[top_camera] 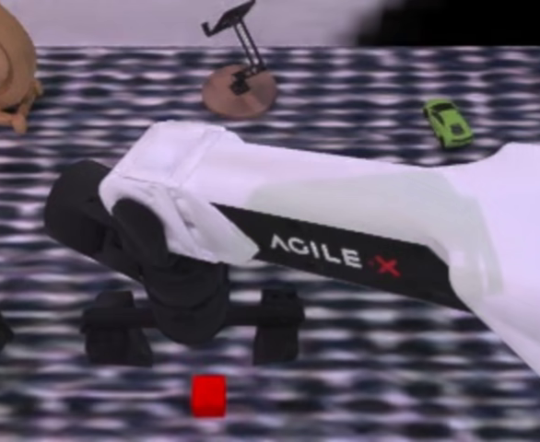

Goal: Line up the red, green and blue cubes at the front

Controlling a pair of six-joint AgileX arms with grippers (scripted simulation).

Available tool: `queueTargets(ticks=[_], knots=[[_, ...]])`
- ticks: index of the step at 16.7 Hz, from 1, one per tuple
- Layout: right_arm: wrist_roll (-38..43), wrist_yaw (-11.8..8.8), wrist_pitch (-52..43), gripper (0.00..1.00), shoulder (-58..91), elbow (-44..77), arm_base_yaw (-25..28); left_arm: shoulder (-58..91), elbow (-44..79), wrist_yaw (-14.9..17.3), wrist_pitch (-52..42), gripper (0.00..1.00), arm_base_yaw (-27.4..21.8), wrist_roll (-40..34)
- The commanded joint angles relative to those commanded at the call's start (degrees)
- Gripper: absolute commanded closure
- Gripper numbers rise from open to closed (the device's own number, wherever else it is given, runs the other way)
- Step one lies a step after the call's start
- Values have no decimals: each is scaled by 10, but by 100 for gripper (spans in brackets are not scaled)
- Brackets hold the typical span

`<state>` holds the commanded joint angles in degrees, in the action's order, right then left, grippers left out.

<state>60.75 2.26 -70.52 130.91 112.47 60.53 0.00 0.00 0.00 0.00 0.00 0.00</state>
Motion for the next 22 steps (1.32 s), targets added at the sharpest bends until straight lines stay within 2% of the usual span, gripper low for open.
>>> queueTargets(ticks=[3,7,11,14,18,22], knots=[[-11,6,10,0,-17,-15,-8,14,14,1,-9,0,-4,6],[-70,36,64,0,-122,-99,-54,106,102,3,-64,0,-23,44],[-160,67,154,0,-318,-250,-138,279,242,2,-154,0,-50,104],[-241,79,235,0,-506,-402,-218,458,366,1,-238,0,-75,158],[-357,78,354,0,-770,-634,-335,705,529,1,-355,0,-109,232],[-463,58,473,0,-998,-848,-443,916,683,1,-464,0,-142,301]])
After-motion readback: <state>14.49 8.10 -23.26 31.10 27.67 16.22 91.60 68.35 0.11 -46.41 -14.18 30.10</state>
